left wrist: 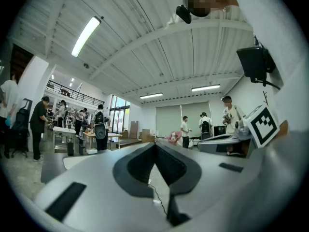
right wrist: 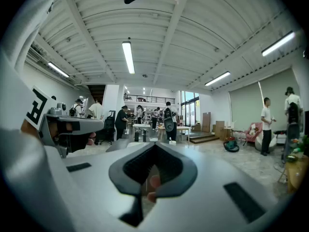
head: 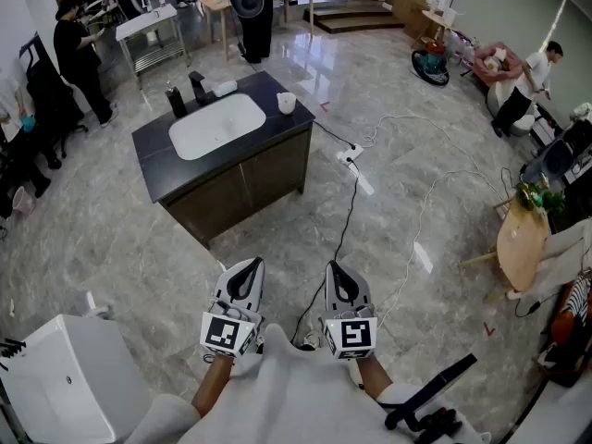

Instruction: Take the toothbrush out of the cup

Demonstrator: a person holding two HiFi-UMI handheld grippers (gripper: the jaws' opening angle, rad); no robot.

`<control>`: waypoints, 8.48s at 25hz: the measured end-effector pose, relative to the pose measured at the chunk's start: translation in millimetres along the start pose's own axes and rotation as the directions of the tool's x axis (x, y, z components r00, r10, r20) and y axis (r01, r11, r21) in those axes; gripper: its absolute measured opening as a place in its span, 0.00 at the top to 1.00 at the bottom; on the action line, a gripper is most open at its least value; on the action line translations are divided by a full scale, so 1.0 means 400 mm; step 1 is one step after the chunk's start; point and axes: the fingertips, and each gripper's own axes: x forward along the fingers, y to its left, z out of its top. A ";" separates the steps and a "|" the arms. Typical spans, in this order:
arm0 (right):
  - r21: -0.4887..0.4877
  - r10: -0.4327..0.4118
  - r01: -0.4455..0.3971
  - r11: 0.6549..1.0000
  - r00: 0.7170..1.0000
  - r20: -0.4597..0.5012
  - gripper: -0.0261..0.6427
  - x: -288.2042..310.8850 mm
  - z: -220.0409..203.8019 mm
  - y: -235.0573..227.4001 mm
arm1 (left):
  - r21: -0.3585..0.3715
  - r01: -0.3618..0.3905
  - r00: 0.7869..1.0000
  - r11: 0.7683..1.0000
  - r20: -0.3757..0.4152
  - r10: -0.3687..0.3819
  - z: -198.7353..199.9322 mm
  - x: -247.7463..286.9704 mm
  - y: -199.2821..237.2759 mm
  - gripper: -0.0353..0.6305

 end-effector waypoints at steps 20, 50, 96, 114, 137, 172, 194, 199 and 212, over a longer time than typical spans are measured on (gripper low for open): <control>-0.009 -0.006 0.006 1.000 1.000 0.022 0.95 0.007 -0.004 -0.012 | 0.027 -0.004 1.000 1.000 -0.003 0.004 0.011 0.009 -0.012 0.95; 0.013 0.090 -0.090 0.996 0.996 0.004 0.95 -0.028 -0.065 -0.195 | 0.033 -0.071 0.997 0.997 -0.009 0.071 -0.007 0.155 -0.178 0.95; -0.065 0.027 -0.032 0.997 0.997 -0.071 0.95 0.849 0.032 -0.194 | -0.046 -0.007 0.999 0.999 0.038 0.008 -0.014 0.703 0.557 0.95; -0.051 0.052 -0.056 0.997 0.996 -0.072 0.95 0.940 0.034 -0.224 | -0.059 -0.027 1.000 0.998 0.013 0.028 -0.048 0.768 0.604 0.95; -0.049 0.080 -0.087 0.995 0.989 -0.126 0.85 1.287 -0.245 -0.306 | -0.186 -0.206 0.968 0.961 -0.182 0.173 -0.292 0.911 0.706 0.95; -0.082 0.019 -0.015 0.997 0.999 0.048 0.74 1.501 -0.227 -0.294 | -0.218 -0.249 0.952 0.944 -0.237 0.196 -0.392 0.934 0.742 0.95; -0.074 0.001 0.003 0.997 0.999 0.053 0.90 1.484 -0.181 -0.307 | -0.191 -0.241 0.956 0.952 -0.214 0.199 -0.373 0.942 0.756 0.95; -0.062 0.002 0.001 0.998 0.998 0.056 0.90 1.485 -0.153 -0.313 | -0.174 -0.235 0.957 0.956 -0.213 0.197 -0.375 0.944 0.760 0.95; -0.009 0.009 -0.009 1.000 0.997 0.078 0.90 1.427 -0.037 -0.332 | -0.160 -0.208 0.967 0.965 -0.179 0.179 -0.321 0.972 0.741 0.95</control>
